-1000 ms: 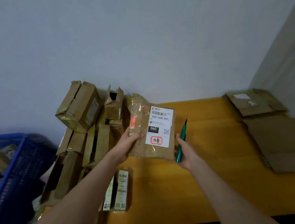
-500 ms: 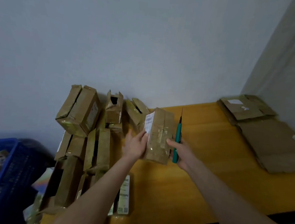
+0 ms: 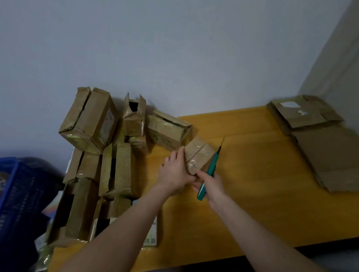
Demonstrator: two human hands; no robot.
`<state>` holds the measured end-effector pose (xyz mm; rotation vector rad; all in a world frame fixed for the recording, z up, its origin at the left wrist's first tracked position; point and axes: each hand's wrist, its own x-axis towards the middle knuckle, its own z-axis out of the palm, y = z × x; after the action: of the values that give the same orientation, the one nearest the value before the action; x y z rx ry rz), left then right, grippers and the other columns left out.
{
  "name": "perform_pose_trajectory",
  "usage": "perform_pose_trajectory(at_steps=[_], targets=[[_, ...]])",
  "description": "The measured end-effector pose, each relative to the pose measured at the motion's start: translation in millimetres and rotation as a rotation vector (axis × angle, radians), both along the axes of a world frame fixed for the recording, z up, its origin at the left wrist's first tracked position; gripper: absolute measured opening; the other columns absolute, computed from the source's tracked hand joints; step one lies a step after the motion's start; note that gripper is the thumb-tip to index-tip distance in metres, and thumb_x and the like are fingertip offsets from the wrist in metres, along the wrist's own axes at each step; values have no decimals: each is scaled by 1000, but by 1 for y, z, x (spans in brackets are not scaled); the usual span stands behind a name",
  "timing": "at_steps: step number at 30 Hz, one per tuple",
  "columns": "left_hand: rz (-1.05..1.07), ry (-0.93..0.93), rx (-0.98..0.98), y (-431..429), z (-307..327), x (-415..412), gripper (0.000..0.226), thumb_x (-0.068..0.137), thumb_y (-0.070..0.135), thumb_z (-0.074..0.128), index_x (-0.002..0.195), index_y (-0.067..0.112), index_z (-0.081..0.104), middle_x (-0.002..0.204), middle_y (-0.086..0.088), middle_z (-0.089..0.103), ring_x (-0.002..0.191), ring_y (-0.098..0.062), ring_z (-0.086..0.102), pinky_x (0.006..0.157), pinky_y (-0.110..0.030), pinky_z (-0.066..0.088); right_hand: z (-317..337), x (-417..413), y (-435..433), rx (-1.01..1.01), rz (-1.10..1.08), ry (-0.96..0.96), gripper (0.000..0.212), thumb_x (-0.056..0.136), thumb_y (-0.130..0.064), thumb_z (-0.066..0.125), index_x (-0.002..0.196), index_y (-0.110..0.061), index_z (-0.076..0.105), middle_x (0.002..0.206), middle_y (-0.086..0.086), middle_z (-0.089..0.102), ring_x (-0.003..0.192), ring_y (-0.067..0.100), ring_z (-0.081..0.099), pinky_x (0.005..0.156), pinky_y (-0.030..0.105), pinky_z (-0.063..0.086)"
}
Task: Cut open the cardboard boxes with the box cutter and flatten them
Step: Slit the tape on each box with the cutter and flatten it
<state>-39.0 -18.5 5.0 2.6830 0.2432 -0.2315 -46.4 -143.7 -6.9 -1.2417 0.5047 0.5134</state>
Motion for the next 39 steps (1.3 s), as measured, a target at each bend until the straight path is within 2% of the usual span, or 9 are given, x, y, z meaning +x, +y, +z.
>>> perform_pose_trajectory(at_steps=[3, 7, 12, 16, 20, 25, 31, 35, 39], targets=[[0, -4, 90, -8, -6, 1, 108, 74, 47, 76, 153, 21, 7, 148, -6, 27, 136, -27, 31, 109, -48, 30, -3, -4, -1, 1, 9, 9, 3, 95, -12, 58, 98, -13, 58, 91, 5, 67, 81, 16, 66, 68, 26, 54], [-22, -19, 104, -3, -8, 6, 98, 76, 48, 73, 151, 23, 15, 144, -3, 32, 132, -26, 36, 109, -49, 30, -7, 8, -17, -192, -19, -96, 3, 96, -17, 58, 96, -14, 57, 82, 2, 64, 65, 13, 58, 58, 21, 45], [-145, -34, 230, -2, -5, 9, 98, 78, 43, 74, 152, 29, 12, 149, 1, 30, 136, -24, 32, 115, -59, 19, -2, 25, -46, -268, -62, -69, 49, 92, -65, 39, 111, -23, 56, 74, -4, 44, 60, 10, 38, 55, 25, 33], [-150, 7, 276, -8, -6, 5, 96, 78, 50, 72, 152, 33, 13, 149, 2, 30, 137, -26, 29, 113, -63, 17, -2, 30, -62, -354, 32, -28, 35, 98, -51, 43, 108, -18, 51, 91, 4, 55, 83, 22, 54, 76, 38, 45], [-226, -29, 341, -10, -2, 7, 89, 82, 46, 70, 151, 32, 15, 149, 2, 31, 136, -27, 30, 112, -57, 23, -7, 30, -70, -375, 92, -129, 23, 99, -33, 52, 110, -14, 56, 91, 5, 58, 84, 23, 57, 76, 37, 47], [-299, -25, 448, -8, 0, 7, 89, 87, 35, 67, 153, 32, 7, 153, 3, 26, 139, -25, 25, 113, -55, 20, -11, 23, -69, -250, 129, -66, 20, 98, -28, 54, 114, -16, 56, 106, 8, 63, 100, 29, 61, 92, 47, 51], [-229, 82, 364, -15, -4, 1, 96, 79, 43, 73, 153, 29, 13, 151, 1, 28, 141, -27, 24, 112, -63, 19, -17, 15, -65, -240, 141, -96, 20, 98, -23, 54, 115, -13, 57, 95, 6, 64, 91, 26, 65, 87, 47, 54], [-232, 66, 368, -14, -6, 4, 91, 79, 39, 73, 151, 29, 19, 150, 1, 31, 139, -26, 27, 111, -62, 21, -18, 12, -81, -477, 194, -222, 17, 95, -17, 58, 112, -14, 57, 82, 5, 63, 68, 22, 63, 71, 43, 57], [-251, 79, 377, -11, -11, 3, 90, 80, 33, 73, 151, 29, 19, 151, 1, 30, 141, -25, 23, 112, -60, 20, -20, 7, -99, -718, 337, -334, 35, 88, -20, 61, 122, -25, 58, 83, 4, 70, 64, 22, 68, 66, 46, 59]])
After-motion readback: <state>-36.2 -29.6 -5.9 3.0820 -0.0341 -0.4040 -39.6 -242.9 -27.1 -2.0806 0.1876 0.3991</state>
